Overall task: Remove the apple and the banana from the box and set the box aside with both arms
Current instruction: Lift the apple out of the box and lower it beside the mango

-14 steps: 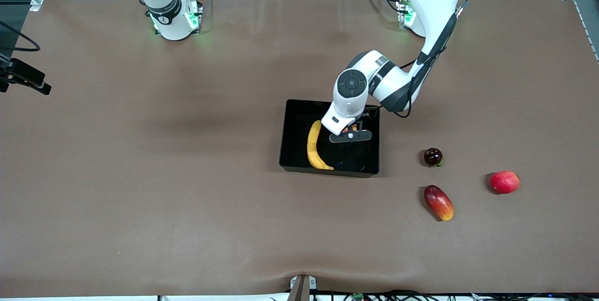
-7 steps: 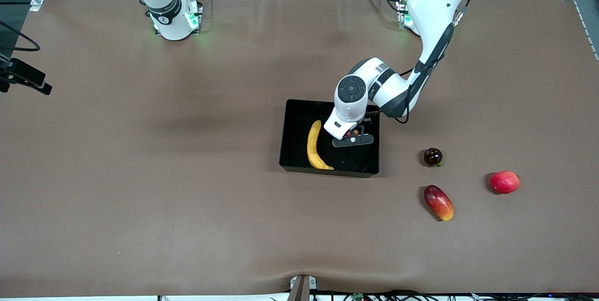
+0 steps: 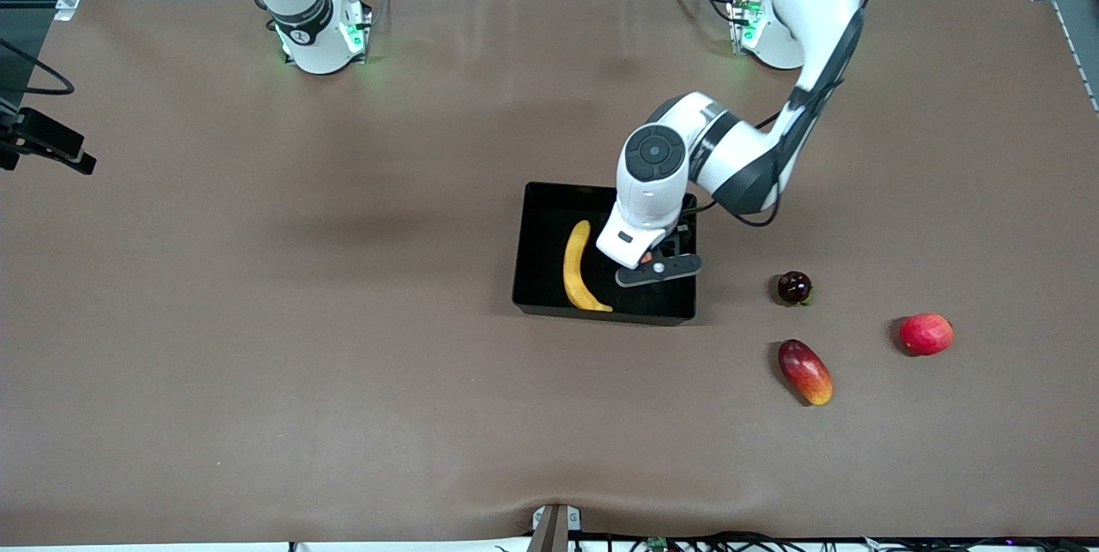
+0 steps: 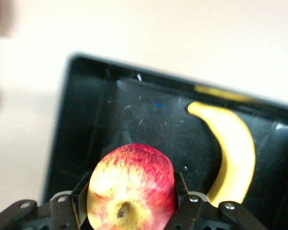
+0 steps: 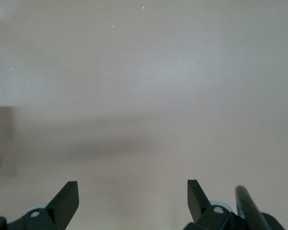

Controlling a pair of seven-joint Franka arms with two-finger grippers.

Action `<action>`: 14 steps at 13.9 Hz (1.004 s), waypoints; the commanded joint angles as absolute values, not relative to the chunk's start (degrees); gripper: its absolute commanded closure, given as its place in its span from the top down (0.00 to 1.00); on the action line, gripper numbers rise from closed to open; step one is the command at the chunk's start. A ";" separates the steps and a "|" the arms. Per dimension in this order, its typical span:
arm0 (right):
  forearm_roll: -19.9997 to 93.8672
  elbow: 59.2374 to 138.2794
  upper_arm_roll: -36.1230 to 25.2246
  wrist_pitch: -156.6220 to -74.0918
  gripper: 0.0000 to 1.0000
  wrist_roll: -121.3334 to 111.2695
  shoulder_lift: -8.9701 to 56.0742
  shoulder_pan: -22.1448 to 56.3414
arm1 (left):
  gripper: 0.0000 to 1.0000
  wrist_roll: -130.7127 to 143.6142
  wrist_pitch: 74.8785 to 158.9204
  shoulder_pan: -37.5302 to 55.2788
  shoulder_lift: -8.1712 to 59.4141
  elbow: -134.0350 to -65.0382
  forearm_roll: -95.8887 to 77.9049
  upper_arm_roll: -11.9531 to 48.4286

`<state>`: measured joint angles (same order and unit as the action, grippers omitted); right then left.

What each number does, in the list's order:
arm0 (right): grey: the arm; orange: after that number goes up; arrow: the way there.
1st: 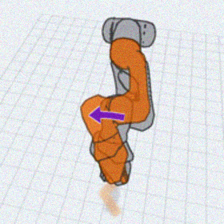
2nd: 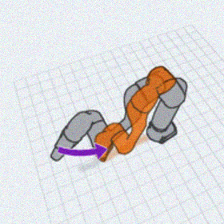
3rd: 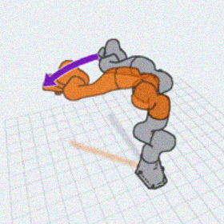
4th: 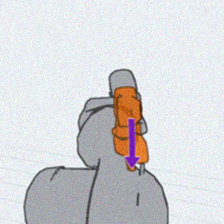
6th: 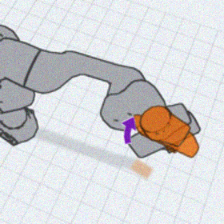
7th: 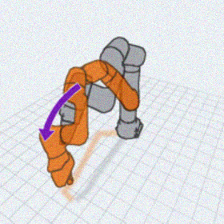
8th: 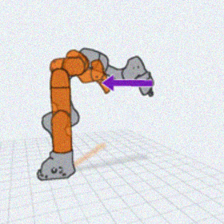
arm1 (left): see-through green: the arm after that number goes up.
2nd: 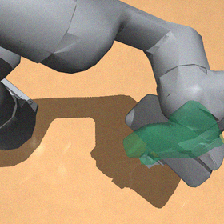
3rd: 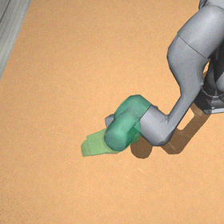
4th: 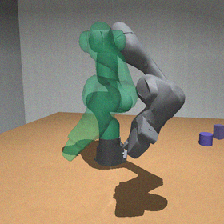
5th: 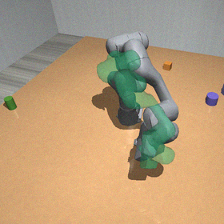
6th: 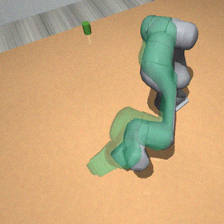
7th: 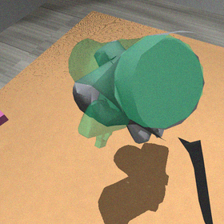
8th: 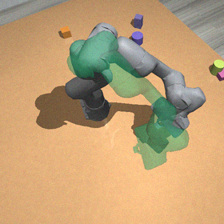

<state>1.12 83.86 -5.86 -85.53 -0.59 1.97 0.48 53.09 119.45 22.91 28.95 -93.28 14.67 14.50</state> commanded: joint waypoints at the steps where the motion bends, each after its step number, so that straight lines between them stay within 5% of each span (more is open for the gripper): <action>1: 2.20 83.23 -5.45 -84.90 1.00 -0.18 2.20 -0.18 | 0.00 50.82 112.86 20.23 26.73 -87.46 15.82 14.68; 7: 2.29 83.23 -5.45 -84.90 1.00 -0.18 2.20 -0.18 | 0.00 26.93 110.92 5.04 23.55 -87.80 15.21 15.21; 11: 2.37 83.23 -5.45 -84.90 1.00 -0.18 2.11 -0.18 | 0.00 15.49 112.93 -4.46 27.50 -87.72 15.82 15.12; 14: 2.37 83.23 -5.45 -84.90 1.00 -0.18 2.20 -0.18 | 0.00 8.11 121.87 -10.44 32.85 -87.63 16.00 15.03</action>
